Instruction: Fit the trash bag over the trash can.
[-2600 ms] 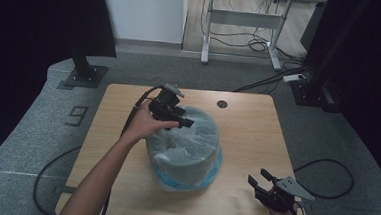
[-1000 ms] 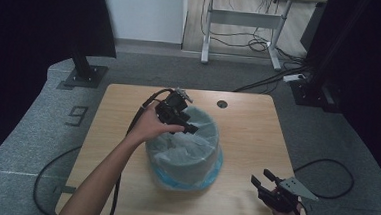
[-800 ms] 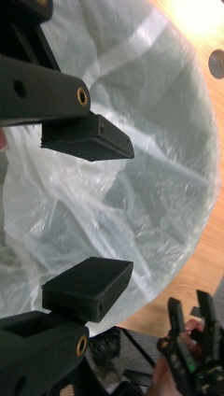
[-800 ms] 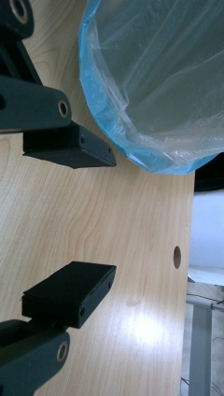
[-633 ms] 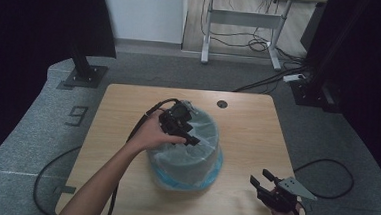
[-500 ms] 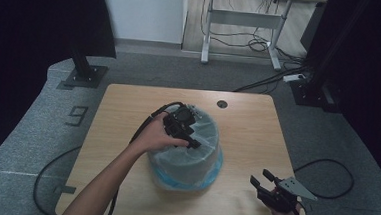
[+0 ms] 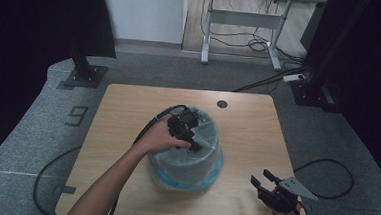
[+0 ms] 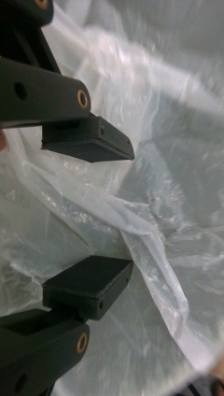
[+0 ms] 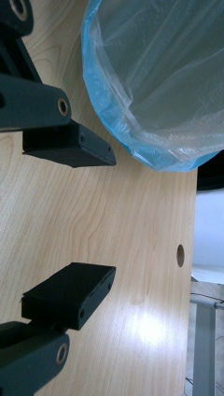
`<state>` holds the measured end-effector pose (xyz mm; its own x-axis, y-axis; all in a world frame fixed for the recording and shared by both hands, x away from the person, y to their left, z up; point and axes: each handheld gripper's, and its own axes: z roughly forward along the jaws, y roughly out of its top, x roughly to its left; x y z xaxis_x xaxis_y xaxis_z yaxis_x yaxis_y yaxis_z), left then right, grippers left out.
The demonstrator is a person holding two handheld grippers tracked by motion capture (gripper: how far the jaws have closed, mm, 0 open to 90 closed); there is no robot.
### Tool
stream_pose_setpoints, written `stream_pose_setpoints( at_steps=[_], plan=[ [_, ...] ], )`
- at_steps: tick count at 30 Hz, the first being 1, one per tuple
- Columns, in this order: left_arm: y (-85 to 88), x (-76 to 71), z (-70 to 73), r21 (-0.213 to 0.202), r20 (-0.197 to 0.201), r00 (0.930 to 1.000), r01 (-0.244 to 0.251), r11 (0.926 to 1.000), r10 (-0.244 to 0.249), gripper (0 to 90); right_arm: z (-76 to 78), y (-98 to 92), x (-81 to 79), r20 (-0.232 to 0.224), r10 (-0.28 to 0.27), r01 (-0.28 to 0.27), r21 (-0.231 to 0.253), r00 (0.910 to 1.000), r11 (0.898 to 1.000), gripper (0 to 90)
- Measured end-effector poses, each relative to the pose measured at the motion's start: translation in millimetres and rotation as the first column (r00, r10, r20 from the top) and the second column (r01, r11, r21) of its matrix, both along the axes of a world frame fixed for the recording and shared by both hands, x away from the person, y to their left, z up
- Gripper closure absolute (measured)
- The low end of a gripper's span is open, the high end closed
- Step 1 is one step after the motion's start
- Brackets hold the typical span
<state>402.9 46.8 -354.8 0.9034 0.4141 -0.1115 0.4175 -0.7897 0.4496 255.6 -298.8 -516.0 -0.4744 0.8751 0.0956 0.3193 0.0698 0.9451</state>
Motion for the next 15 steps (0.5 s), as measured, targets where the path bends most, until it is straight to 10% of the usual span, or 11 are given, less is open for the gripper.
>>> stream_pose_setpoints(
  at_steps=[15],
  plan=[
    [58.5, 12.1, 17.3, -0.066, 0.104, 0.9824, -0.149, 0.9866, 0.155, 40.1, -3.3, 4.5, 2.2, -0.014, 0.003, -0.003, -0.023, 0.9999, 1.0, 39.0]
  ],
)
